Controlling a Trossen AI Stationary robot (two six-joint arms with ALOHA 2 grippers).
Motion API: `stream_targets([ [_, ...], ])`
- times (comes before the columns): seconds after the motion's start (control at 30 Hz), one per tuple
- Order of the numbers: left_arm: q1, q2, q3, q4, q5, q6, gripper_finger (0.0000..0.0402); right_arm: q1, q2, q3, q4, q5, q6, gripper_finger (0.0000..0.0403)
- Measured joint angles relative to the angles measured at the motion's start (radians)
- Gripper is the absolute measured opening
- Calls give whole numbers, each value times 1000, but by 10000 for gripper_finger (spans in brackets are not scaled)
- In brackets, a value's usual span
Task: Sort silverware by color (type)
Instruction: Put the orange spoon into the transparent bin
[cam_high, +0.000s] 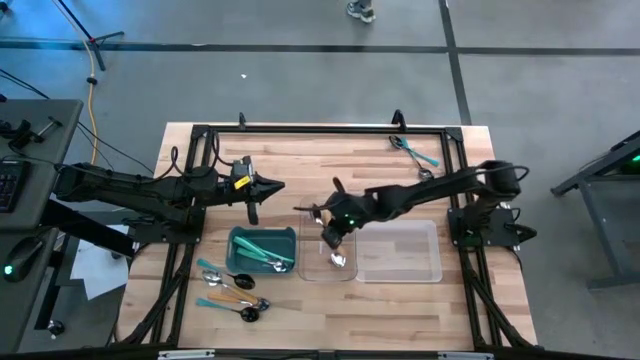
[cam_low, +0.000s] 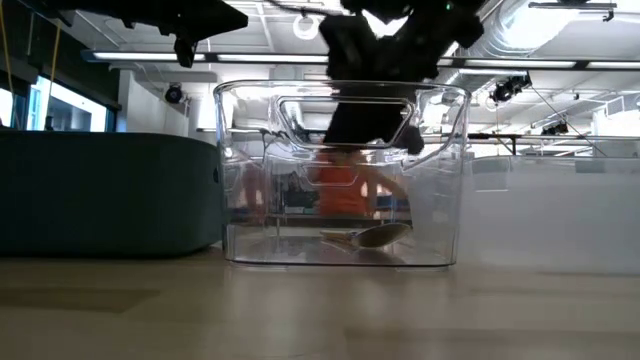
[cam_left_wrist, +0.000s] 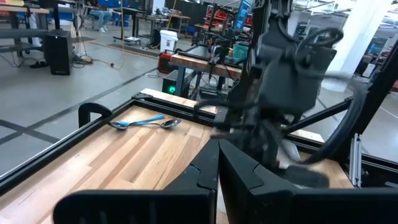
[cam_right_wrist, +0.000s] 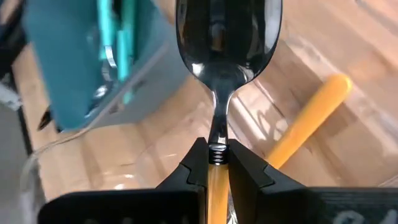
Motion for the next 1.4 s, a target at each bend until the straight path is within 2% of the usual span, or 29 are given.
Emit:
stream_targets([
  [0.27, 0, 0, 0, 1, 0, -1, 0, 0, 83, 1, 11, -40, 114, 21],
  [0.5, 0, 0, 0, 1, 0, -1, 0, 0, 103, 0, 6, -42, 155, 25],
  [0.73, 0, 0, 0, 1, -1, -3, 0, 0, 103, 0, 7, -40, 155, 51],
  [1.07, 0, 0, 0, 0, -1, -3, 0, 0, 94, -2, 6, -59, 128, 63],
  [1.27, 0, 0, 0, 0, -1, -2, 0, 0, 55, -2, -2, -63, 84, 99],
  [1.4, 0, 0, 0, -1, -1, -2, 0, -12, 14, -2, -11, -115, 16, 118],
])
